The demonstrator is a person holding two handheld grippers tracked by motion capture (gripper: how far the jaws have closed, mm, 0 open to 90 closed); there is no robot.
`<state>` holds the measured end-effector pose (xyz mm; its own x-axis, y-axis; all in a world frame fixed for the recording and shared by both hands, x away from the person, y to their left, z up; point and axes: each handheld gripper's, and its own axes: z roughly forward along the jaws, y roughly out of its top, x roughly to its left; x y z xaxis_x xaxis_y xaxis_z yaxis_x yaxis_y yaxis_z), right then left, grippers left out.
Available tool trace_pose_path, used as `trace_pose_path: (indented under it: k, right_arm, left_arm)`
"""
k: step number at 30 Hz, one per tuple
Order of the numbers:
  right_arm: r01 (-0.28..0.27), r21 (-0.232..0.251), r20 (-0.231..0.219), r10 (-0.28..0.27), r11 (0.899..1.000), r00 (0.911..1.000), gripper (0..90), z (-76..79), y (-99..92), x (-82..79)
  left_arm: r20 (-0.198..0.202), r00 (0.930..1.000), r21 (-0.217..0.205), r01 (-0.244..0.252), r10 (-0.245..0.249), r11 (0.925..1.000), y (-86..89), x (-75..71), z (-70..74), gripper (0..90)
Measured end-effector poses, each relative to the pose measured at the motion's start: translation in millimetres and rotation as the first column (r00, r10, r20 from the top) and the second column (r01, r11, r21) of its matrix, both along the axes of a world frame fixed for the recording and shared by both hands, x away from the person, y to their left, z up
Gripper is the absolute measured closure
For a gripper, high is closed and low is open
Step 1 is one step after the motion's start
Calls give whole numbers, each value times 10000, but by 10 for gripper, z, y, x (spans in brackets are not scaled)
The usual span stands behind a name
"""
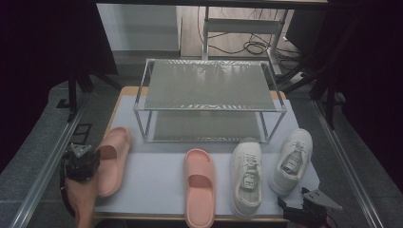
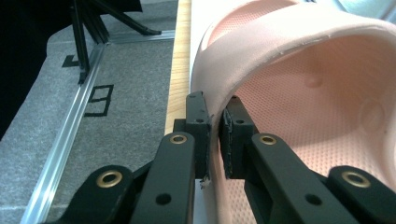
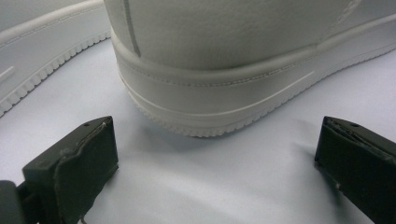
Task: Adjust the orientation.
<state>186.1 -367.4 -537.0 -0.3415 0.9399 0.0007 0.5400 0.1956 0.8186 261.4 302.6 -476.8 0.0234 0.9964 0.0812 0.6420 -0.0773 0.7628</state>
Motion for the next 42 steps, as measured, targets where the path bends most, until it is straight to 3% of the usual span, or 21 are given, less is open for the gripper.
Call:
trace_pose_path:
  k: [7,13,21,27,34,42]
  right_arm:
    - [7,-1,-3,-7,10000,10000,0,0,1,1]
    - [13,-5,-2,-13,10000,10000,0,0,1,1]
    - [12,-4,-2,-12,10000,10000,0,0,1,1]
    - [14,-2,-3,-14,10000,10000,0,0,1,1]
    - [10,0,0,-10,10000,10000,0,0,1,2]
    - [4,2,1,-4,10000,10000,0,0,0,2]
  left_arm:
    - [-82,9981,-101,603,-604,9981,-47,-151,69,832]
    - [-194,9925,-297,1198,-1204,9924,-117,-285,77,826]
    - [-59,9806,-1021,1946,-1962,9756,-227,-407,53,822]
    - [5,9739,-1222,2251,-2268,9666,-347,-400,18,820]
    - [93,9607,-1416,2757,-2773,9507,-548,-356,-15,814]
    - [283,9570,-1383,2897,-2886,9471,-752,-244,-11,802]
